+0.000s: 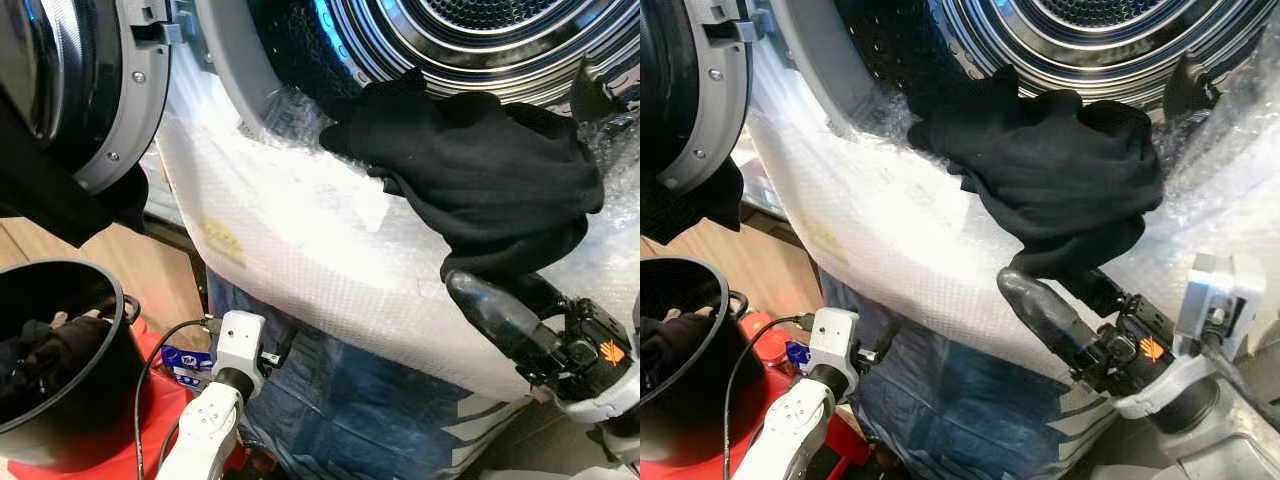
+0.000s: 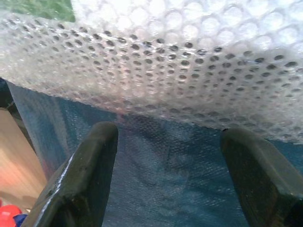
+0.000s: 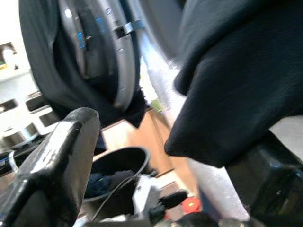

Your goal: Clothes washing

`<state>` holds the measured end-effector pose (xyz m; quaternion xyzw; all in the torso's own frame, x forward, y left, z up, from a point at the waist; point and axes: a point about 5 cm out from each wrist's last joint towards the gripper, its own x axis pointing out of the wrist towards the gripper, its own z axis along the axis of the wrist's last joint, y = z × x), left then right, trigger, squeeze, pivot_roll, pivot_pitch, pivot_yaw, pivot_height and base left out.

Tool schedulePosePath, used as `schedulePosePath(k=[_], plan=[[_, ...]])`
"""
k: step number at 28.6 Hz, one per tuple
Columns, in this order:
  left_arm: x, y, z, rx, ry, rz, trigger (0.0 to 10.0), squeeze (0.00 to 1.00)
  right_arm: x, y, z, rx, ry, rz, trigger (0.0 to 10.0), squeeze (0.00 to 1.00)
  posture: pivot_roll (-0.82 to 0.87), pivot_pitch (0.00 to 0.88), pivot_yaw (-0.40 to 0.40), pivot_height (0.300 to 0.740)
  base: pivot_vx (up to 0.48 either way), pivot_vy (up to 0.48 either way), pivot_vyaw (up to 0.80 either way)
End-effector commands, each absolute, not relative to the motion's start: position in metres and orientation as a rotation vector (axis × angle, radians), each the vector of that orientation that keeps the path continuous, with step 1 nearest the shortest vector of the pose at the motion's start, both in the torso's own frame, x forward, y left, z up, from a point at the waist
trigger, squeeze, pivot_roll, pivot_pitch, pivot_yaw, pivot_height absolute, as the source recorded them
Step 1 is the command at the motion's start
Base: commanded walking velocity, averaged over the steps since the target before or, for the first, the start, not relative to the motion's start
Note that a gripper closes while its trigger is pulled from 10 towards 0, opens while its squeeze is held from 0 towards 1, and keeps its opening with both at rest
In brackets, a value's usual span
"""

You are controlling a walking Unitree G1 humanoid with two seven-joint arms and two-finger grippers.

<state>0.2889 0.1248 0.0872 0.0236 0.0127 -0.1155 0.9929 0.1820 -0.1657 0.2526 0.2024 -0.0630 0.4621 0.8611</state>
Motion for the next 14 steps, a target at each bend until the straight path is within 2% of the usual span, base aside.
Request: schedulePosePath(k=[1,14], plan=[[0.2880,0.1215,0.0878,0.061,0.021,-0.249,10.0,0.00,0.1786,-0.1617,0.2560,0.407,-0.150,0.995,0.0,0.00,-0.04,0.125,-0.074,0.740,0.000,0.000,0.00],[0.2840,0.1193,0.0870,0.063,0.021,-0.266,10.0,0.00,0.1877,-0.1586,0.2568,0.489,-0.199,0.999,0.0,0.00,-0.02,0.070,-0.066,0.740,0.000,0.000,0.00]])
